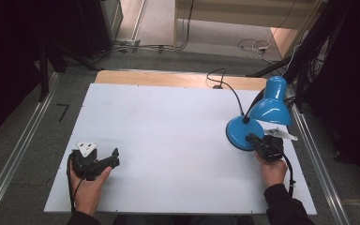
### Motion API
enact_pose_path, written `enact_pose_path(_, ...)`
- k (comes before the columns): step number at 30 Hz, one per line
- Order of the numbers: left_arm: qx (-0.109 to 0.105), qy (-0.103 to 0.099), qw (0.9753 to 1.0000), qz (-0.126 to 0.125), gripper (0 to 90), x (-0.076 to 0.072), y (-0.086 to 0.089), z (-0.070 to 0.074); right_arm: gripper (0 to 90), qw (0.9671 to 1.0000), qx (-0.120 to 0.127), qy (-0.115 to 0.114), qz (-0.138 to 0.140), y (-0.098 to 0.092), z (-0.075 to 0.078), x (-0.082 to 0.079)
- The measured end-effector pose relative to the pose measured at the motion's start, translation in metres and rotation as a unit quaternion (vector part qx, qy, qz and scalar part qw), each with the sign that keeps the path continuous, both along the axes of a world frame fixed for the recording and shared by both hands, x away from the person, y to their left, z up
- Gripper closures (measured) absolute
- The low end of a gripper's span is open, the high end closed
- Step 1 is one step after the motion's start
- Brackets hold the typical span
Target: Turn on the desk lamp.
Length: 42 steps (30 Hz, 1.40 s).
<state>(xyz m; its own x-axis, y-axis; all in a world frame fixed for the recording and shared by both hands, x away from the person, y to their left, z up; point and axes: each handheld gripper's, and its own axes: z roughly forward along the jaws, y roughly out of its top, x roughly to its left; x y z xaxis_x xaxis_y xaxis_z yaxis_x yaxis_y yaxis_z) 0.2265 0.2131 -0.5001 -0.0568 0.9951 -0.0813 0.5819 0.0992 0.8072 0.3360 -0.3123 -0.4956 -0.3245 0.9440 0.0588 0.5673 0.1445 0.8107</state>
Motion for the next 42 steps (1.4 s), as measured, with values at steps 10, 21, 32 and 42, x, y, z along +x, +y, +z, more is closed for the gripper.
enact_pose_path(10,0.0,0.001,1.0,0.0,6.9,-0.0002,0.0002,0.0,87.7,1.0,-0.007,-0.003,-0.001,0.0016,-0.0003,-0.0015)
enact_pose_path(21,-0.002,0.002,1.0,0.0,6.9,0.0001,0.0002,-0.0003,87.7,0.9999,-0.013,-0.007,-0.003,0.0029,-0.001,-0.0027)
enact_pose_path(32,-0.002,0.002,1.0,0.0,6.9,-0.0001,0.0001,-0.0002,87.8,0.9999,-0.014,-0.007,-0.002,0.0031,-0.0013,-0.0031)
enact_pose_path(42,-0.002,0.002,1.0,0.0,6.9,0.0,0.0002,-0.0003,87.8,0.9998,-0.016,-0.009,-0.003,0.0034,-0.0017,-0.0036)
